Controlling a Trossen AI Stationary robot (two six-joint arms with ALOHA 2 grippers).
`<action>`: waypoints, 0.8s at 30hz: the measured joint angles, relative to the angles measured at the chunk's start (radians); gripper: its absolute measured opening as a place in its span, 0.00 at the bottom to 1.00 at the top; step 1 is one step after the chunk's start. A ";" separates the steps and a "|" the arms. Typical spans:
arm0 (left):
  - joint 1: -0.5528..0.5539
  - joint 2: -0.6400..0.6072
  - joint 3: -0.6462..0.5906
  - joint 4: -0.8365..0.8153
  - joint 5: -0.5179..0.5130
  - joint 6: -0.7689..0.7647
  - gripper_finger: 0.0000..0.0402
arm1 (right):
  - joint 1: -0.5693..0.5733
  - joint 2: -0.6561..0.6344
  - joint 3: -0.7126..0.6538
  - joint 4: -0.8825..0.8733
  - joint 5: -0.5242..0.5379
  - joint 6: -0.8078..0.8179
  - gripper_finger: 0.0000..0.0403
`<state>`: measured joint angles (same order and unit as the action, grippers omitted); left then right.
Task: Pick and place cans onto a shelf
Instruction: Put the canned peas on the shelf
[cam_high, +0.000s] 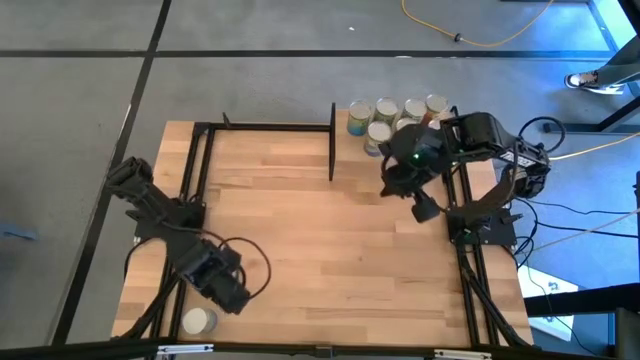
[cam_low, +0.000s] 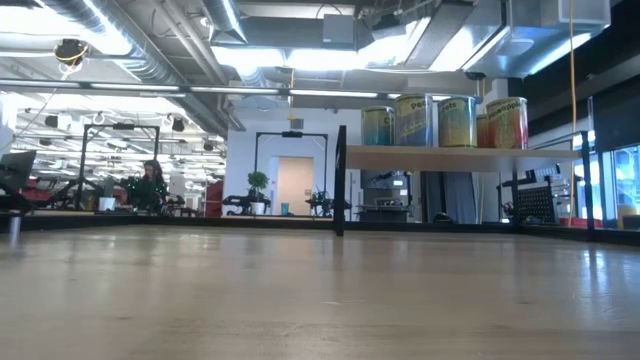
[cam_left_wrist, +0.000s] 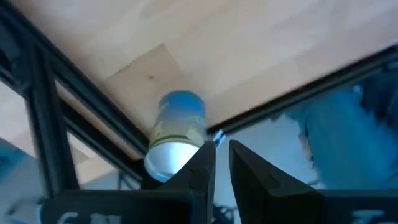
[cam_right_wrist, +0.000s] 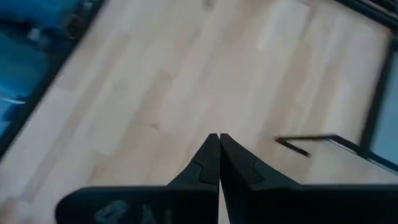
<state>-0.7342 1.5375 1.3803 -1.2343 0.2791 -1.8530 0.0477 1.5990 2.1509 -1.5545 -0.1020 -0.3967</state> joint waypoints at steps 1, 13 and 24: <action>-0.018 0.000 -0.001 0.009 -0.021 -0.047 0.10 | 0.008 0.000 0.000 0.000 -0.021 -0.004 0.01; -0.253 0.010 -0.001 0.101 -0.167 -0.553 0.10 | 0.052 0.000 0.000 0.000 -0.038 -0.006 0.01; -0.283 0.141 -0.001 0.193 -0.065 -0.554 0.10 | 0.052 0.000 0.000 0.001 -0.025 -0.005 0.01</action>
<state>-1.0174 1.6784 1.3788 -1.0412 0.2142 -2.4073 0.0998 1.5990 2.1506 -1.5536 -0.1274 -0.4019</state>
